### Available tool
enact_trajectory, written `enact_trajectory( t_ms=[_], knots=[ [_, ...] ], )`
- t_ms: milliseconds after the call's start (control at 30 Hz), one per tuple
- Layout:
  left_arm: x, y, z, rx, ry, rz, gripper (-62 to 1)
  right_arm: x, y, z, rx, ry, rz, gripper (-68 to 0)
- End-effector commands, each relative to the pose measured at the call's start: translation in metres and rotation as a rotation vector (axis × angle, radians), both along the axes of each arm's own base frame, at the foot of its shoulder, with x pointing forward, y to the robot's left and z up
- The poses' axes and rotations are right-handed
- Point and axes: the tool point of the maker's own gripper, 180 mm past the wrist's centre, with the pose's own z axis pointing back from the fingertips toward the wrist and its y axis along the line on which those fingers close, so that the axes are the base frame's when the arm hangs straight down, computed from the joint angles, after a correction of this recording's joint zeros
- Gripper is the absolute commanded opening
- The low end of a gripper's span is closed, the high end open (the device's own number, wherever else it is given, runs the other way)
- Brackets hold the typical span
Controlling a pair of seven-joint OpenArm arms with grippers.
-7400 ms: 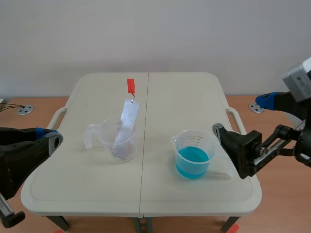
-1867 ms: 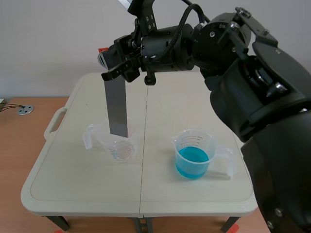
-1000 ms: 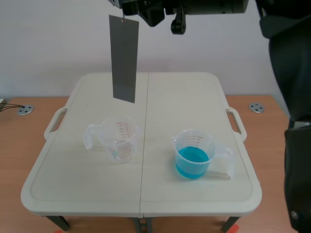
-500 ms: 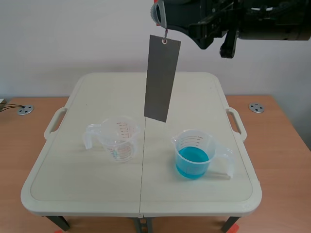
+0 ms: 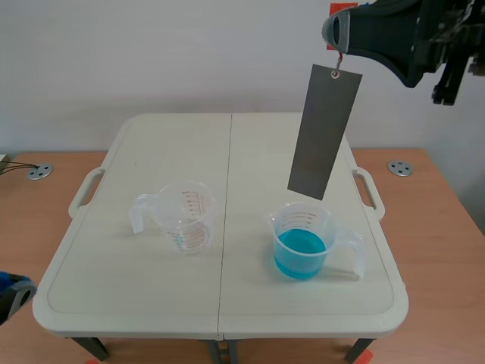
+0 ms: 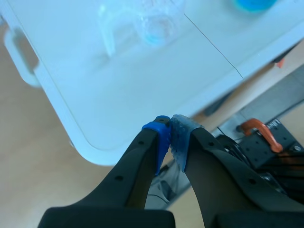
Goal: Hold the metal plate by the orange handle, dip it into the blue solution, take it out and point at it, then put the plate back in the beaker on the left.
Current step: 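Point at the plate with the left hand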
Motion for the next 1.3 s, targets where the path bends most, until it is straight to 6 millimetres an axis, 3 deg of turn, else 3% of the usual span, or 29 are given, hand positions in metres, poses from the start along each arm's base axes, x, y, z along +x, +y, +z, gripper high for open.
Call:
enact_trajectory(
  t_ms=[0,200,533,867,1267],
  knots=[
    [0.007,-0.004,0.008,-0.005,-0.033,-0.026,-58.1,-0.003,-0.001,0.012,0.012,-0.046,0.011,-66.4],
    [0.035,-0.008,0.029,0.024,-0.129,-0.099,-58.2,-0.001,-0.01,0.013,0.005,-0.049,-0.019,-66.4],
    [0.061,-0.054,0.049,-0.028,-0.214,-0.289,-58.2,-0.001,-0.01,0.013,0.004,-0.049,-0.02,-66.4],
    [0.081,-0.089,0.032,-0.092,-0.19,-0.42,-58.2,-0.001,-0.01,0.013,0.004,-0.049,-0.02,-66.4],
    [0.092,-0.152,0.02,-0.157,-0.156,-0.586,-58.2,-0.001,-0.01,0.012,0.005,-0.047,-0.02,-66.4]
  ],
)
